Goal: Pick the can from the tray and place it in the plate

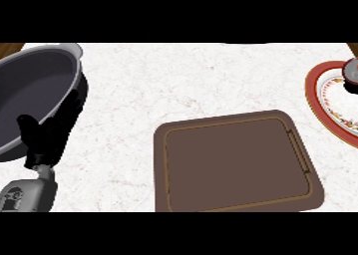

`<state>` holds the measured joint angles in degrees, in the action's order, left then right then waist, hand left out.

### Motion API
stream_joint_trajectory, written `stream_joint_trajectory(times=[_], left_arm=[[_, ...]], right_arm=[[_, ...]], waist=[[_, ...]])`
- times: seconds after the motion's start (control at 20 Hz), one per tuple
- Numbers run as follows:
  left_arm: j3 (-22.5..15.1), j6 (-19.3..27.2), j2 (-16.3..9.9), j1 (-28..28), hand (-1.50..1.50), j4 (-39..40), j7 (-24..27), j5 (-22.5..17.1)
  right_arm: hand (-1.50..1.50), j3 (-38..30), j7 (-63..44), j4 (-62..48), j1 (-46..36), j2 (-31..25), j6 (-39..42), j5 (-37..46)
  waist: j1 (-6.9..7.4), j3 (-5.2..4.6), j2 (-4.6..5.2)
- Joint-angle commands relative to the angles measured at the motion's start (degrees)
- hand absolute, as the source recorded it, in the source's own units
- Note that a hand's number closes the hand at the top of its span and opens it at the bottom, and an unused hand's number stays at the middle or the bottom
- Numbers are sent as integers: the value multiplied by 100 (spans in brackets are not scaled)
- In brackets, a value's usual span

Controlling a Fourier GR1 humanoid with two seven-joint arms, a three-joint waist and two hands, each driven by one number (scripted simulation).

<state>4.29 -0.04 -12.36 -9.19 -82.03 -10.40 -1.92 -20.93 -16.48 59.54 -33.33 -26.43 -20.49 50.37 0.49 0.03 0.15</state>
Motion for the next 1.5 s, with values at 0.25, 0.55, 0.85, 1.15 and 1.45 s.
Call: stream_joint_trajectory(times=[0.25,0.55,0.85,1.15,1.45], left_arm=[[-74,84,199,164,0,-23,119,107],[10,-57,21,-175,0,188,49,124],[42,16,66,-230,0,84,-92,110],[129,-62,17,-66,0,232,132,86],[208,-100,-41,-12,0,-58,-147,-34]], right_arm=[[150,-336,1255,-1658,211,-663,610,-556],[-150,-693,2136,-3111,-483,-1029,1089,-1039],[-150,-1008,3490,-2767,-438,-1027,522,-1476],[-150,-1649,4393,-2368,-622,-876,1272,-2650],[-150,-2046,2976,-2217,-657,-771,2242,-3480]], waist=[[-7,1,3],[64,7,35],[-1,6,4],[-59,2,-21],[-102,-7,-55]])
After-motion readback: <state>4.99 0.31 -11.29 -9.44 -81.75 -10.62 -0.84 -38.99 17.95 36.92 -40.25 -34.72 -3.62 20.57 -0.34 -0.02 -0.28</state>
